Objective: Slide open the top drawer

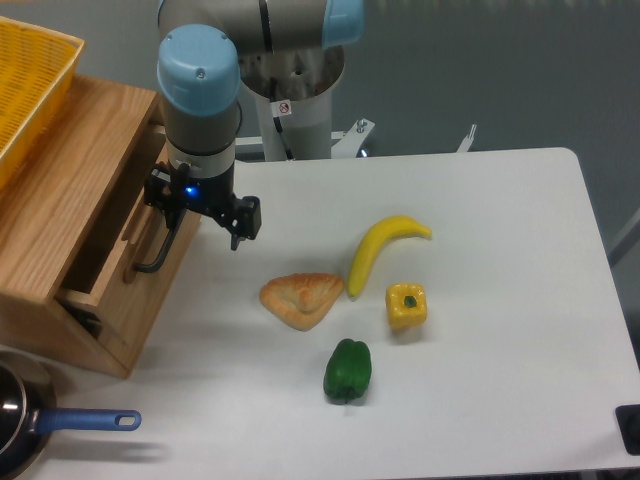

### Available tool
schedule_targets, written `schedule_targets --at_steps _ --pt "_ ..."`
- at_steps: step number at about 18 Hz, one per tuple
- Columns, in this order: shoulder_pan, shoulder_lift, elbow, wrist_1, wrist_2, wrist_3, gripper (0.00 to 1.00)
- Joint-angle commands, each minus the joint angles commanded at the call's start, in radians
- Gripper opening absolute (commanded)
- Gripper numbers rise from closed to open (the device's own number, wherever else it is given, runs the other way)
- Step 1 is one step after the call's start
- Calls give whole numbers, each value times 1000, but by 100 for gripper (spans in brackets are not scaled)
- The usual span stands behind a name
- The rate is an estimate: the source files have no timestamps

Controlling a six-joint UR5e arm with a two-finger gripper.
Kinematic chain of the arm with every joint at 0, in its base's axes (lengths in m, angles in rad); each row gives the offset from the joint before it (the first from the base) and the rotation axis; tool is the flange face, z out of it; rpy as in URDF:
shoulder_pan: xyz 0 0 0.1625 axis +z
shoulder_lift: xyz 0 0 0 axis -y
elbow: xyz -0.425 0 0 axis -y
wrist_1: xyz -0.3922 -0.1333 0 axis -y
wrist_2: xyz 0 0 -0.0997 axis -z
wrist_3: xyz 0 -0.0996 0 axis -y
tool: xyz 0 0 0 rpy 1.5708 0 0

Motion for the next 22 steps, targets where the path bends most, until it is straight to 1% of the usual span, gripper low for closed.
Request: schedule_targets --at_steps 6,9,12,15,22 --pt "5 -2 6 0 35 0 100" --pt "8 -11 21 -2 67 0 100" --pt "12 -17 26 0 71 0 100" --pt "15 -20 26 0 101 2 100" --pt "55 -21 28 -2 104 48 100"
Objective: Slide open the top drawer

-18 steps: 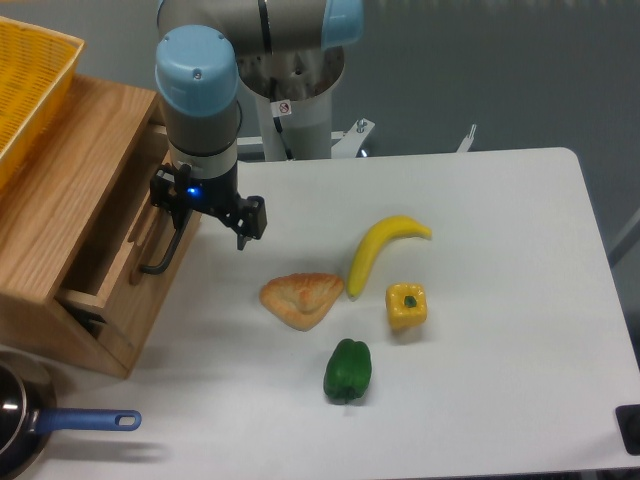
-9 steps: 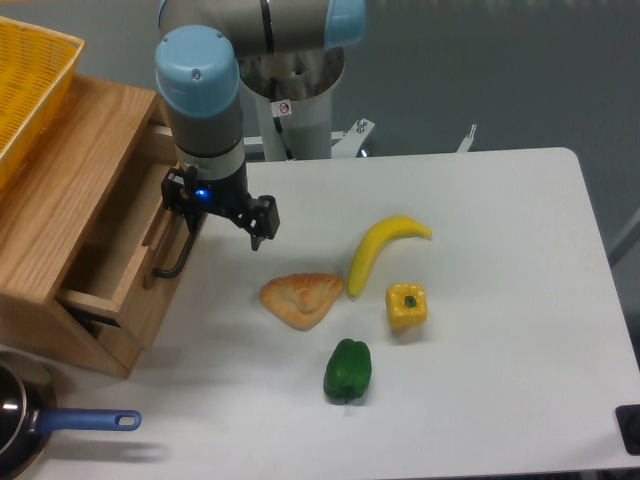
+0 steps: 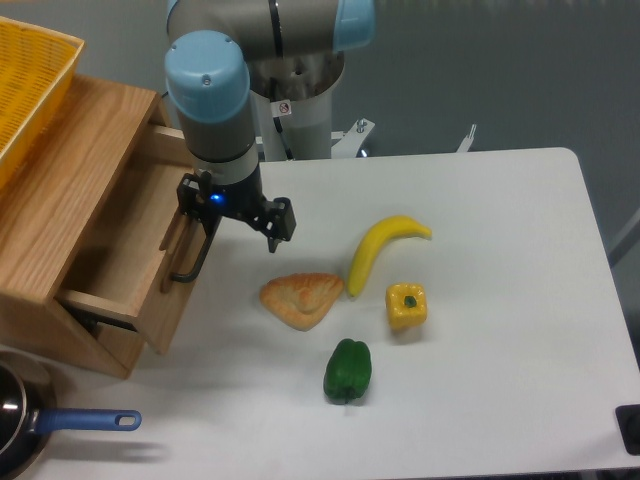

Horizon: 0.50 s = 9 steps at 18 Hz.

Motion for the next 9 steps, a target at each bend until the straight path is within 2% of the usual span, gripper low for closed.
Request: schedule_targets --at_steps 9 --pt "46 0 6 0 0 38 100"
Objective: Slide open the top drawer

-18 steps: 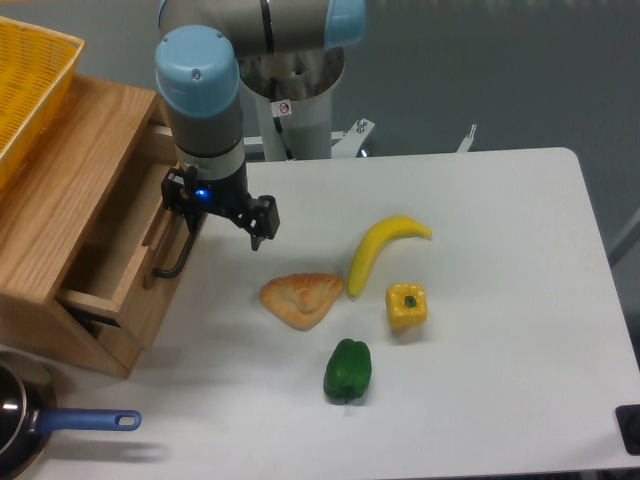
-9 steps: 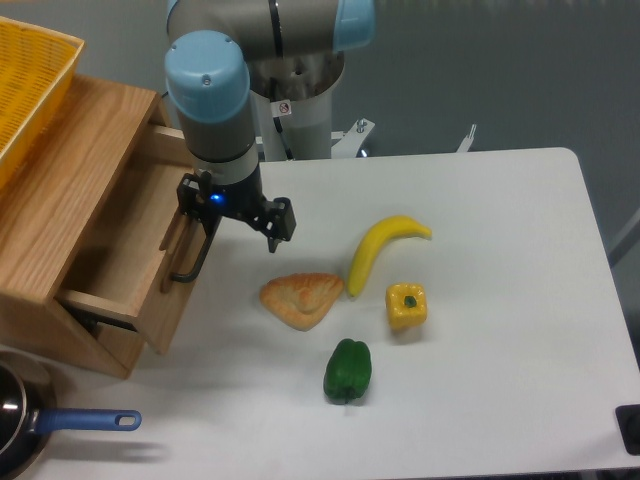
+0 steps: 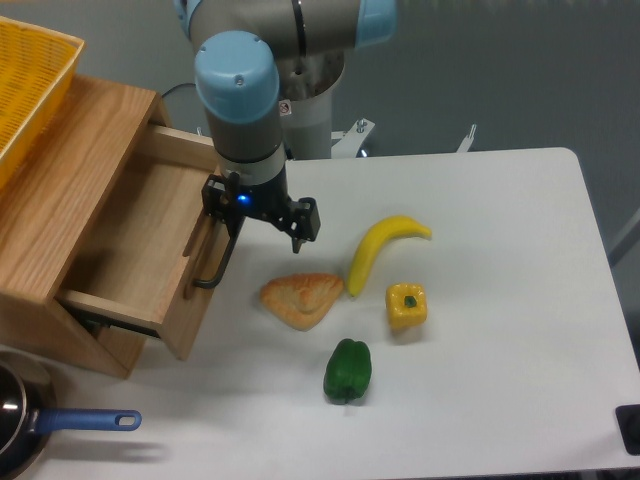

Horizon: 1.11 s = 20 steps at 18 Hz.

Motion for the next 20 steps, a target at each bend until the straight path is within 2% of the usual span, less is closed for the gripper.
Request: schedule_targets --at_steps 20 --pt "86 0 9 2 3 75 100"
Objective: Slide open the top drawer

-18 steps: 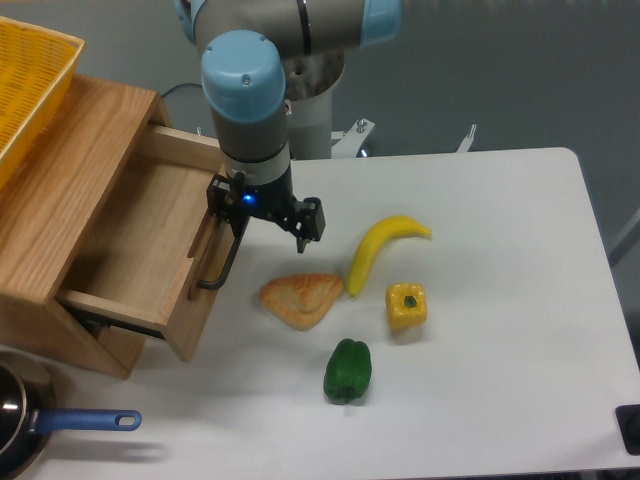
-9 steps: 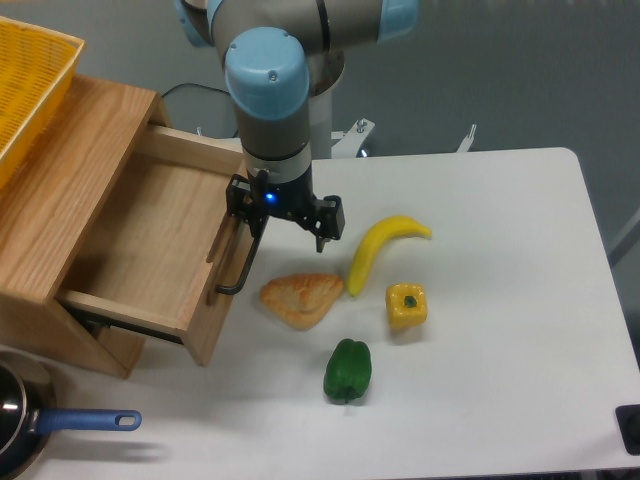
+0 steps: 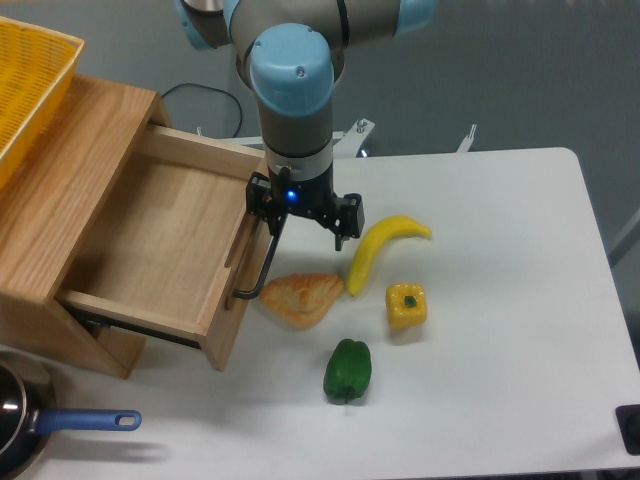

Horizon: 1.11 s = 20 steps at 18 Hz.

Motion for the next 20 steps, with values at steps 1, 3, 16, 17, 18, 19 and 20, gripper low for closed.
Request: schedule_targets --at_steps 1,3,16,17,18,19,20 --pt "0 0 0 0 6 6 100" --pt "0 2 0 0 15 8 100" --pt "37 0 0 2 15 47 100" --pt "38 0 0 0 15 55 100" --pt "43 0 0 -2 15 58 100" --pt "44 2 0 -2 15 58 100" --pt "45 2 0 -3 15 58 100"
